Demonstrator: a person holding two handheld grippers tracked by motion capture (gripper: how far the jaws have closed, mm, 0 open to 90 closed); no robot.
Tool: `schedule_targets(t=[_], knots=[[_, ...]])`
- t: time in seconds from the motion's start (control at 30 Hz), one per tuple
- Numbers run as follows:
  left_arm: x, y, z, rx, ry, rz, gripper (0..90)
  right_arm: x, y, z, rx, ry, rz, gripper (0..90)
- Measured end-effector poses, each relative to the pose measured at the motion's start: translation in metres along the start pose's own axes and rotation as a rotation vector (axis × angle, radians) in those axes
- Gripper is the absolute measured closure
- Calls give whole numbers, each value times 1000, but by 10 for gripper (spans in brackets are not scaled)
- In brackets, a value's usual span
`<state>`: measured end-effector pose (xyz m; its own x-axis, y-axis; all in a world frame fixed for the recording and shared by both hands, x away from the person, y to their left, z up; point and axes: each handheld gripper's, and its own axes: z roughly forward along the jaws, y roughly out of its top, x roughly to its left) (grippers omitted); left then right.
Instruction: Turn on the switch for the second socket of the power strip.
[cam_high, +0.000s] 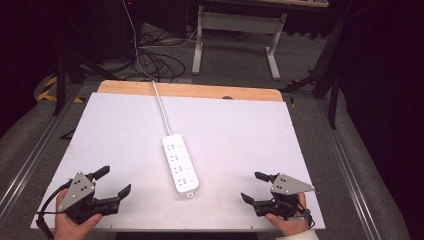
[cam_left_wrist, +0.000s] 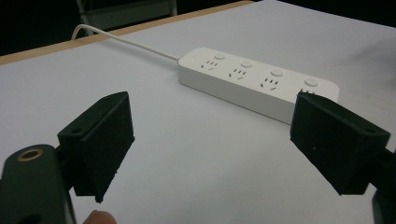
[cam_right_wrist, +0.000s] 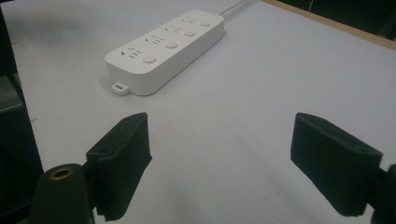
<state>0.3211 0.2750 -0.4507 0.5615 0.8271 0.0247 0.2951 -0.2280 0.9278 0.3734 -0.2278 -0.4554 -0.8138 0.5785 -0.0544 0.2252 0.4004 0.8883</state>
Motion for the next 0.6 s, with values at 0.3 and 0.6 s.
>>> schedule_targets(t=[0.3,0.6], knots=[[0,2,1,13,14,-3,141,-2,-1,0,-2,4,6,211],[-1,5,-2,27,12,17,148,-2,-1,1,0,21,15,241]])
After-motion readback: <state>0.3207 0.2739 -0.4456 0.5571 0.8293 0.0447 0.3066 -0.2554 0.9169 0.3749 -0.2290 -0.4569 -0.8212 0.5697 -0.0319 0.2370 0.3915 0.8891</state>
